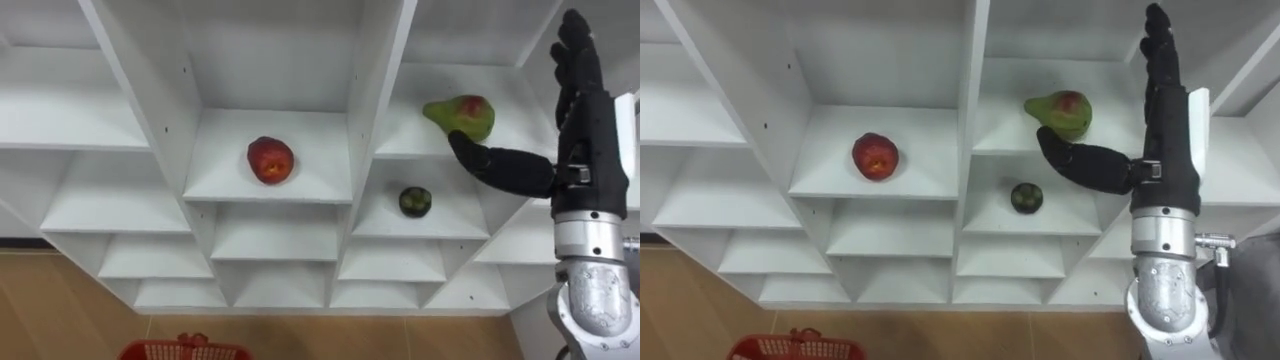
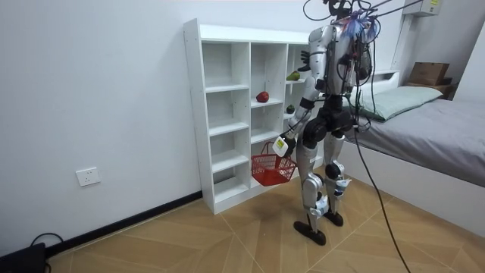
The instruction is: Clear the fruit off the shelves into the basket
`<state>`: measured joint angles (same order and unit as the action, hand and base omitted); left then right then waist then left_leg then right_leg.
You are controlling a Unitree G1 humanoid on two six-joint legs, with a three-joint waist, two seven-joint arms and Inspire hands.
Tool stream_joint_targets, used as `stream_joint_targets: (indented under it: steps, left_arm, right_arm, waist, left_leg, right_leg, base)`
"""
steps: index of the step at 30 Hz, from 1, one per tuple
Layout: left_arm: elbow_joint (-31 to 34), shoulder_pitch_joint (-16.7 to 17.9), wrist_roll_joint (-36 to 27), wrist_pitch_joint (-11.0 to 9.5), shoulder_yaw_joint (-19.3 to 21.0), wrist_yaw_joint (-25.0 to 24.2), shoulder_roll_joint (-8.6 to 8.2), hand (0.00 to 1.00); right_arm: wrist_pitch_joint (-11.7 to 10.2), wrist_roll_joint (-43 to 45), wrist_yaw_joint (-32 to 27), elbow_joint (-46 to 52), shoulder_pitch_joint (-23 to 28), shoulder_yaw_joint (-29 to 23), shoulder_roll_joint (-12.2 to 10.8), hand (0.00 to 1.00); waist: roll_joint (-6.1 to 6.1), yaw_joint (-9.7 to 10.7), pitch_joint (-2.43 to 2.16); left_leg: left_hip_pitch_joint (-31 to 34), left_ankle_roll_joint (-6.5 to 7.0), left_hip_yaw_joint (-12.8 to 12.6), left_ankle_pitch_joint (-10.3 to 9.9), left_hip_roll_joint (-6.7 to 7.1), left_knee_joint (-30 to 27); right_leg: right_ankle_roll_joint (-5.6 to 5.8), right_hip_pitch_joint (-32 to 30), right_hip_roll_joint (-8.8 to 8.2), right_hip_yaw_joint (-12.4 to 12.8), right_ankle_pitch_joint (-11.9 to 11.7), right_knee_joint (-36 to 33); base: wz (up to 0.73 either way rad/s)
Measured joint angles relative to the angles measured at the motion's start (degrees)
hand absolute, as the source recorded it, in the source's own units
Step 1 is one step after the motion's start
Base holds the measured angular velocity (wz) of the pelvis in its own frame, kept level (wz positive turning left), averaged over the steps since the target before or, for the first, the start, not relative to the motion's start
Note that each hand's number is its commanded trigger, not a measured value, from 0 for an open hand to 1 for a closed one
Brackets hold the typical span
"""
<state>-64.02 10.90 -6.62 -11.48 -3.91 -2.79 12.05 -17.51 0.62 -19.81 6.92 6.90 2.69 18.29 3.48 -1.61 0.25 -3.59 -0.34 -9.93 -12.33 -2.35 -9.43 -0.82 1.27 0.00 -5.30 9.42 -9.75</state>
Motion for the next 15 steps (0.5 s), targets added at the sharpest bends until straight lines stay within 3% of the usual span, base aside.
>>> stream_joint_targets:
  steps: [4, 15]
  left_arm:
    - [0.01, 0.13, -0.01, 0.36, 0.99, -0.26, -0.01, 1.00]
    - [0.01, 0.74, 0.04, 1.76, 2.72, -0.53, -0.11, 1.00]
  right_arm:
    - [0.08, -0.24, 0.17, -1.37, -0.12, -0.01, 0.00, 0.00]
    - [1.39, -0.47, 4.09, -4.43, -1.25, -0.33, 0.01, 0.00]
  waist:
    - [0.26, -0.08, -0.14]
    - [-0.05, -0.24, 0.04]
  left_leg:
    - [-0.08, 0.00, 0.69, 0.00, 0.00, -0.02]
    - [-0.21, 0.00, 0.76, 0.00, 0.08, -0.18]
  right_leg:
    - [0.00, 0.29, -0.09, -1.12, 0.00, -0.01]
    - [-0.01, 0.94, -0.45, -2.73, -0.01, -0.07]
  base:
    - [0.07]
    - [0.00]
